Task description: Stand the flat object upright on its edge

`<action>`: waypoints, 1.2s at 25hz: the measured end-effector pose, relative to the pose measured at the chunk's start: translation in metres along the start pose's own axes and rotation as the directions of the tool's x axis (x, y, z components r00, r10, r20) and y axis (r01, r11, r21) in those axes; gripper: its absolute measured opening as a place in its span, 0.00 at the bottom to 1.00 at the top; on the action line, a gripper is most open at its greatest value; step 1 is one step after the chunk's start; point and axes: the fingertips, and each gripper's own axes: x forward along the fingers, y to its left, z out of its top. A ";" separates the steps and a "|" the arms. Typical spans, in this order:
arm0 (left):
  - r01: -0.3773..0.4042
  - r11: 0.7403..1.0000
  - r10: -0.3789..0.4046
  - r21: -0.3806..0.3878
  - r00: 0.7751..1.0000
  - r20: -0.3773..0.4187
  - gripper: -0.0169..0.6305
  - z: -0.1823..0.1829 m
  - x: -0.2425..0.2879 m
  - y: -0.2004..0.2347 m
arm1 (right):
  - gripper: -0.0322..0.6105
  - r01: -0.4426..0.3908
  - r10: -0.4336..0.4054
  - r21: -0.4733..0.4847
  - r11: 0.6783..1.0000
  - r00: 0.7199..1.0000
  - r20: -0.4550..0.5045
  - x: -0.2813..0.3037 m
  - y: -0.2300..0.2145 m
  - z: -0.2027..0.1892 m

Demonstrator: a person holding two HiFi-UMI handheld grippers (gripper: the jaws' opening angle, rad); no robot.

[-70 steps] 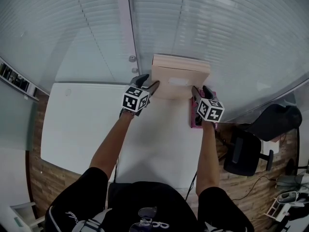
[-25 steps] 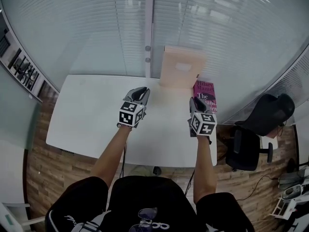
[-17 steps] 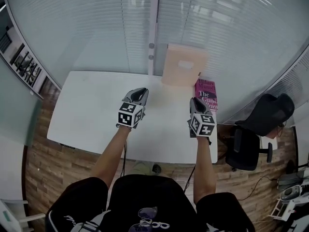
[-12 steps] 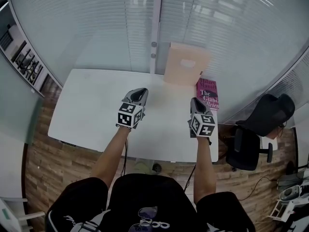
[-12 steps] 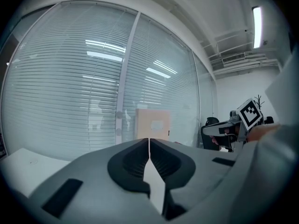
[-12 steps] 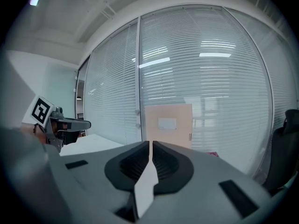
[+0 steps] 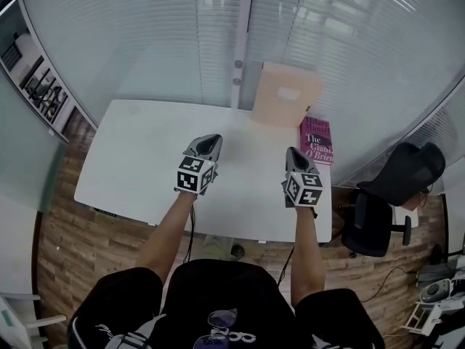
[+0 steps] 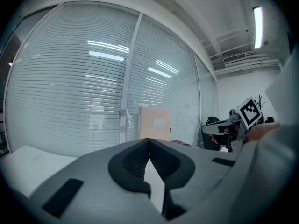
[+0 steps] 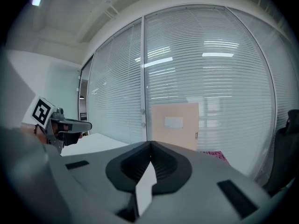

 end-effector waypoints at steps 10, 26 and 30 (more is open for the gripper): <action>0.006 1.000 -0.006 -0.006 1.000 0.000 0.06 -0.003 0.003 0.005 | 0.09 -0.002 0.002 -0.005 1.000 1.000 -0.008 0.006 0.003 0.000; 0.016 1.000 -0.016 -0.010 1.000 -0.014 0.06 -0.009 0.011 0.002 | 0.09 -0.009 0.008 -0.009 1.000 1.000 -0.022 0.010 -0.001 -0.005; 0.012 1.000 -0.013 -0.011 1.000 -0.018 0.06 -0.011 0.011 0.003 | 0.09 -0.017 0.017 -0.005 1.000 1.000 -0.026 0.011 0.000 -0.008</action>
